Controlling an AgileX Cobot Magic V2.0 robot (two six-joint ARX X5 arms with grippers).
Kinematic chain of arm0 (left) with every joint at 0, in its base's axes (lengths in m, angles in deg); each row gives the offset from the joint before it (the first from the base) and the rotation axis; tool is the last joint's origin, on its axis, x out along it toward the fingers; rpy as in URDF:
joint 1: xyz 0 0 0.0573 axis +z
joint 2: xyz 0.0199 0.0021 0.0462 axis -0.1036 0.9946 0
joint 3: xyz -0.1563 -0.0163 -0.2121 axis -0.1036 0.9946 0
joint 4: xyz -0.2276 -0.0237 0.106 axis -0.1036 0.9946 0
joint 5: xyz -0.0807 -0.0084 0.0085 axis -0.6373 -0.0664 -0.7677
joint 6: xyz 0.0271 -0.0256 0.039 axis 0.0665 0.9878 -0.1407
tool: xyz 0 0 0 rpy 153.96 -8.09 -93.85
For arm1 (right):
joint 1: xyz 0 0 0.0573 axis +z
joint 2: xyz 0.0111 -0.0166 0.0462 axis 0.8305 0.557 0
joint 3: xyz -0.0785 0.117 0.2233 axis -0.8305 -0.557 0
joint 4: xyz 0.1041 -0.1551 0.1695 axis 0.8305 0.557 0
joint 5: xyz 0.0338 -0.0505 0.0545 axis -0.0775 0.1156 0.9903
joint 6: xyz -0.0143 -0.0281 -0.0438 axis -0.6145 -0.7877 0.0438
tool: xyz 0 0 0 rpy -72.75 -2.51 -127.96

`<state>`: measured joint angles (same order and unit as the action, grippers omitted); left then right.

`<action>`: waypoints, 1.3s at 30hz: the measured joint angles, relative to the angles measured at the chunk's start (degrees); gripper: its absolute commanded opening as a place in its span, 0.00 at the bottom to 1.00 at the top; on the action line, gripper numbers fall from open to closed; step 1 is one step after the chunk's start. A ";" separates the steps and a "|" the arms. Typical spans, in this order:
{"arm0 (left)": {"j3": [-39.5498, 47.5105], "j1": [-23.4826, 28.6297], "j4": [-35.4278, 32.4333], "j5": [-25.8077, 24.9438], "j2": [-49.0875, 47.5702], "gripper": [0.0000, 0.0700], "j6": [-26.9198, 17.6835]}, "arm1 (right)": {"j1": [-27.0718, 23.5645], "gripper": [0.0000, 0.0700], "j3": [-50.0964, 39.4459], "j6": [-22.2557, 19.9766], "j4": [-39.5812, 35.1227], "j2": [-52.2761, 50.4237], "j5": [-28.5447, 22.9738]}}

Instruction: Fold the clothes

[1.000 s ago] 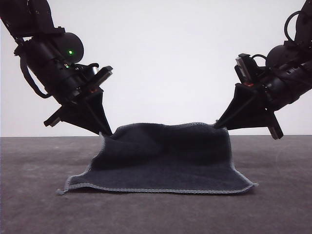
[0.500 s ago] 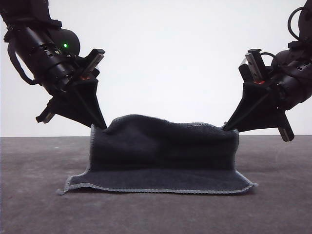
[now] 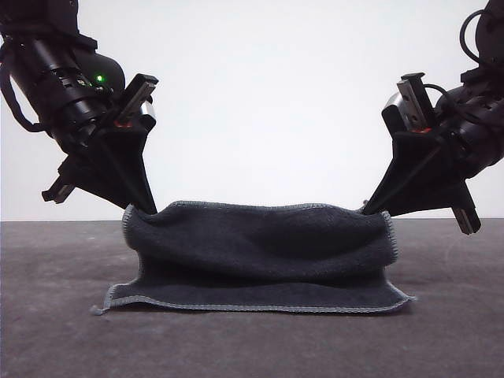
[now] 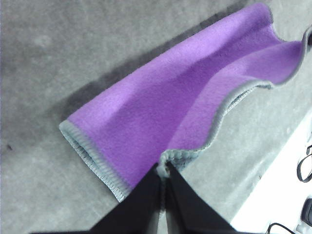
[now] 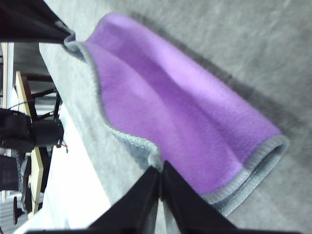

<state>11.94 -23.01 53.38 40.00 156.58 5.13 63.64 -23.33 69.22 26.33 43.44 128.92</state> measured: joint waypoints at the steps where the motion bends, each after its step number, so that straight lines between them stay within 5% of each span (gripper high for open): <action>1: 0.00 0.00 0.07 0.00 0.00 0.00 0.00 | 0.01 0.01 0.00 -0.15 0.21 0.00 0.01; 4: 0.00 0.00 0.22 -0.14 0.00 0.02 0.00 | 0.02 0.07 0.00 -0.52 0.53 0.00 0.02; 9: 0.00 0.00 1.27 -2.20 0.00 0.36 0.00 | 0.02 0.49 0.00 -0.91 1.61 0.00 0.02; 12: 0.00 0.00 1.48 -3.36 0.00 0.46 -0.03 | 0.02 0.61 0.00 -0.95 2.05 0.00 0.02; 23: 0.00 0.00 5.84 -10.46 -0.02 0.46 -2.11 | 0.00 0.62 0.00 -2.99 5.59 0.00 3.05; 31: 0.00 0.11 8.40 -10.71 -0.09 0.47 -3.60 | -0.06 0.62 0.00 -5.22 7.57 -0.30 2.76; 36: 0.00 0.73 8.59 -9.82 -2.73 0.63 -3.56 | -0.36 0.62 0.00 -6.09 7.41 -3.89 1.77; 39: 0.00 1.14 7.06 -7.55 -6.46 0.63 -2.64 | -0.48 0.64 0.00 -6.03 7.55 -6.76 -1.97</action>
<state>11.94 -21.86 60.44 32.45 150.12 2.49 63.16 -23.33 63.19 33.88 36.68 126.95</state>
